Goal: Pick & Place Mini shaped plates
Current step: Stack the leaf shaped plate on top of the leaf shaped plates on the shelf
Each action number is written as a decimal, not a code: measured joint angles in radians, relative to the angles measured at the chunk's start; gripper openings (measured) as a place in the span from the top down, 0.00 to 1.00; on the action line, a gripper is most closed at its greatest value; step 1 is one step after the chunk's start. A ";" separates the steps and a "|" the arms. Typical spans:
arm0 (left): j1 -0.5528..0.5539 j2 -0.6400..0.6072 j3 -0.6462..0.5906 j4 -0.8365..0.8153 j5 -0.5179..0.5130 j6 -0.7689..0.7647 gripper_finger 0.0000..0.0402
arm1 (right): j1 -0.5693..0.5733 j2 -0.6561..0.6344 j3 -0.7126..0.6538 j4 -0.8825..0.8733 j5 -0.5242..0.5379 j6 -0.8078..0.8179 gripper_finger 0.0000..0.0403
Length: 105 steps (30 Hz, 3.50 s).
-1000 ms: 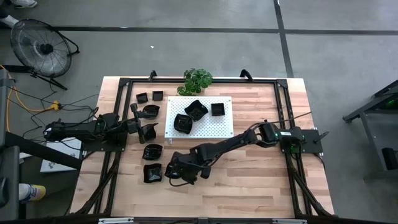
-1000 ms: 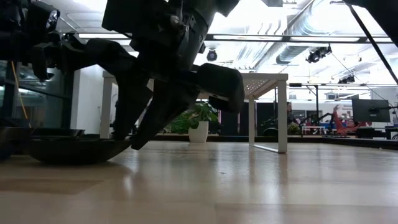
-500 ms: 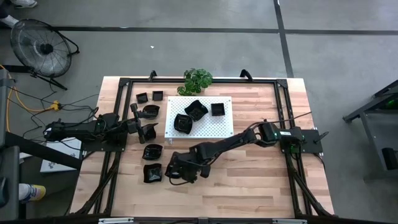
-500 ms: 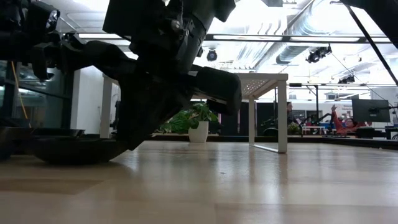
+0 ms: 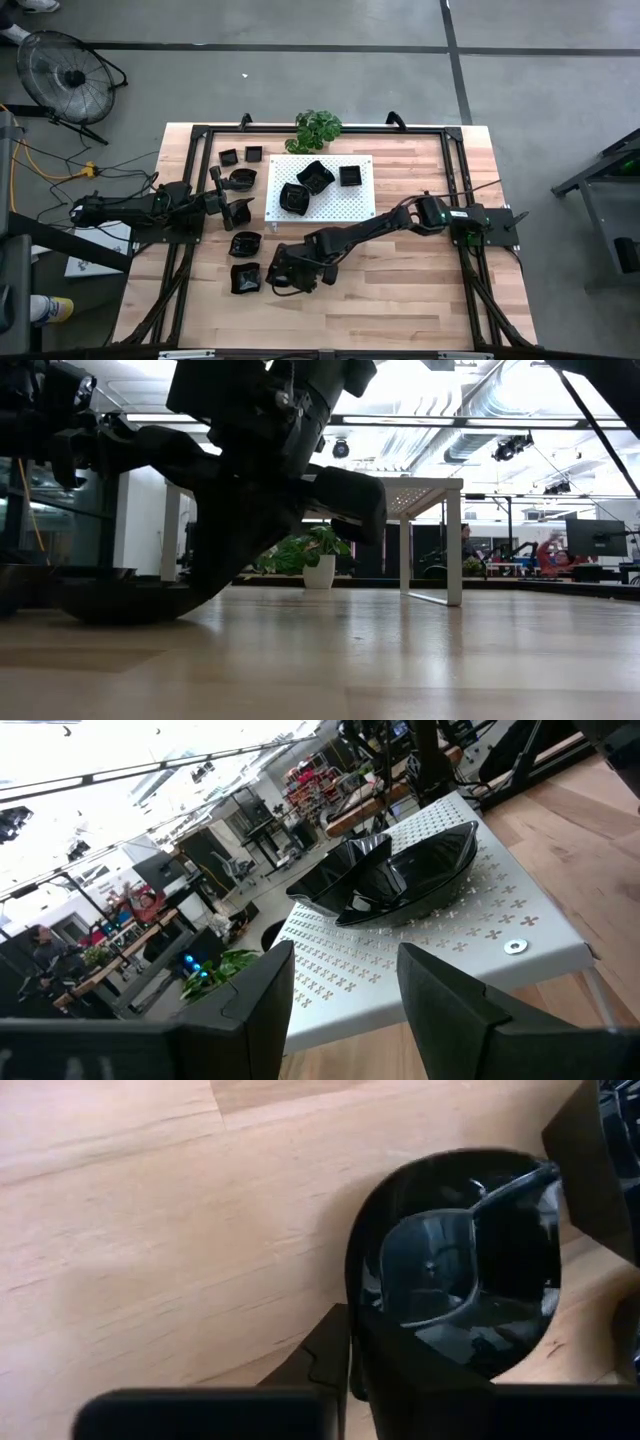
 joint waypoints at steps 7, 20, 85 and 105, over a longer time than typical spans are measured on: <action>0.000 0.000 0.000 0.000 0.000 0.000 0.56 | 0.000 0.000 0.000 0.002 0.001 -0.001 0.99; 0.000 0.000 0.000 0.000 0.000 0.000 0.56 | 0.004 0.000 0.000 0.004 0.031 0.006 1.00; 0.000 0.000 0.000 0.000 -0.001 0.000 0.56 | 0.060 -0.212 0.003 0.121 0.729 0.693 1.00; 0.000 0.000 0.000 0.000 0.000 0.000 0.56 | -0.023 -0.241 0.003 0.032 0.809 1.035 1.00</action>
